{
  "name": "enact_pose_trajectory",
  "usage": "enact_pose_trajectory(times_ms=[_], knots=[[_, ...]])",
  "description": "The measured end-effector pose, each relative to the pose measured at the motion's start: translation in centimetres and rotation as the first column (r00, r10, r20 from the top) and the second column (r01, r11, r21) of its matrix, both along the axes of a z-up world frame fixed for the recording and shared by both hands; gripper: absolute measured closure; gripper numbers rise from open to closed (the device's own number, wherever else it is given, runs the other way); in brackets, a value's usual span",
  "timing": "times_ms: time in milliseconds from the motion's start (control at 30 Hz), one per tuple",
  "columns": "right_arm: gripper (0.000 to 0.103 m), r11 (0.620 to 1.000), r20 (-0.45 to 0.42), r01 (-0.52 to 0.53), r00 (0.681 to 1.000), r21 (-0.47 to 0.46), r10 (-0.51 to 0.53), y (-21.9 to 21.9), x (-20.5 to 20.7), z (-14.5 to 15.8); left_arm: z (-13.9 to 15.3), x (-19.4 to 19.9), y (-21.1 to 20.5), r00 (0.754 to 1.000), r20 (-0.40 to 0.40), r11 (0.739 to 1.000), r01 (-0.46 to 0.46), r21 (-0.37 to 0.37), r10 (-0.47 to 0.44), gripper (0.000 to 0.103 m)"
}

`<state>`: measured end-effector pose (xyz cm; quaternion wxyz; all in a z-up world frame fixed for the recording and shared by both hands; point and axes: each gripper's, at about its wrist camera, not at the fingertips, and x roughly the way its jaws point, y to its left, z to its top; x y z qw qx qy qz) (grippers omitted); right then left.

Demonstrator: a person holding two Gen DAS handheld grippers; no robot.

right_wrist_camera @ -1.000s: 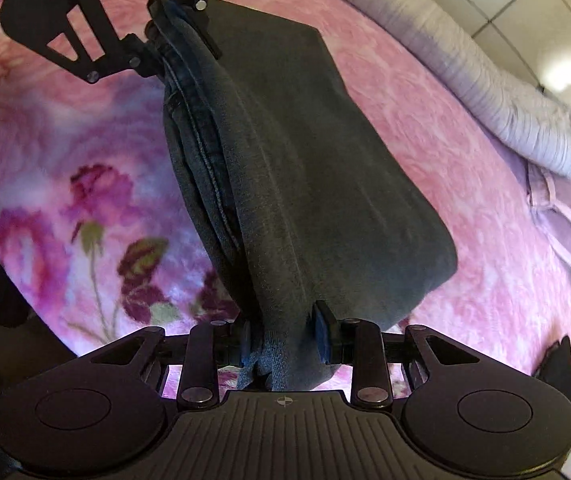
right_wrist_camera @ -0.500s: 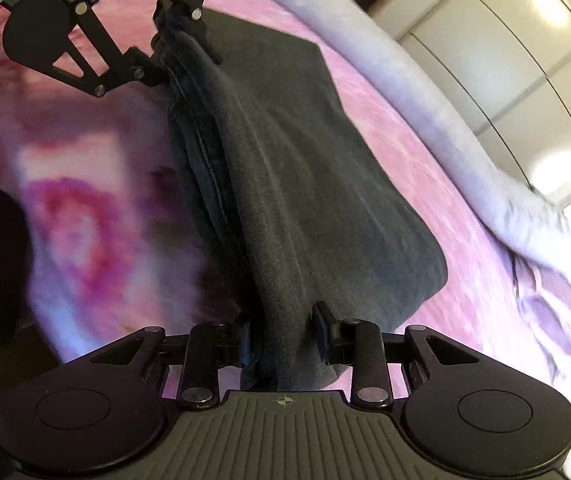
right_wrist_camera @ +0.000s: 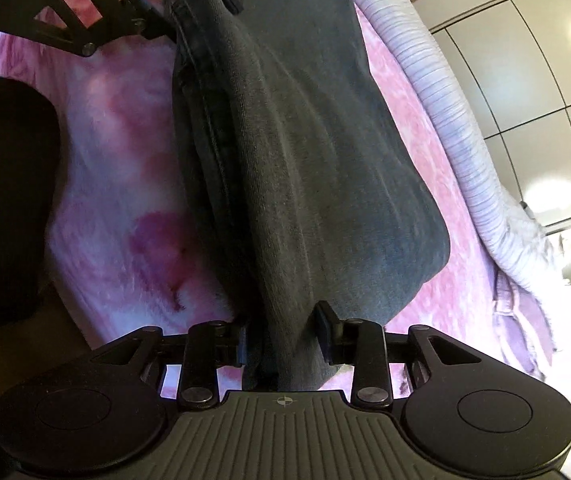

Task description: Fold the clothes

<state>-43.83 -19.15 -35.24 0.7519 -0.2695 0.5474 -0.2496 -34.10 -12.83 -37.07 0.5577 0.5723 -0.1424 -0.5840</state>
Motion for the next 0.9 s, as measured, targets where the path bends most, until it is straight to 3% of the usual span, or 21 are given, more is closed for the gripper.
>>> enact_pose_trajectory(times_ms=[267, 433, 700, 900], knots=[[0.066, 0.999, 0.000, -0.036, 0.999, 0.003, 0.036, -0.8, -1.2, -0.5, 1.8, 0.2, 2.9, 0.999, -0.048, 1.000, -0.009, -0.007, 0.009, 0.071], [0.066, 0.999, -0.006, -0.053, 0.999, 0.007, 0.053, -0.2, -1.4, -0.2, 4.9, 0.9, 4.9, 0.990, -0.138, 0.999, -0.022, -0.035, 0.017, 0.071], [0.066, 0.998, -0.005, -0.061, 0.998, 0.015, 0.062, -0.1, -1.9, 0.0, 7.8, 3.0, 3.5, 0.951, -0.301, 0.993, -0.097, -0.071, 0.071, 0.071], [0.066, 0.997, -0.015, -0.069, 0.997, 0.025, 0.069, -0.3, -1.9, 0.2, 7.2, 4.4, 0.6, 0.906, -0.406, 0.989, -0.144, -0.030, 0.120, 0.072]])
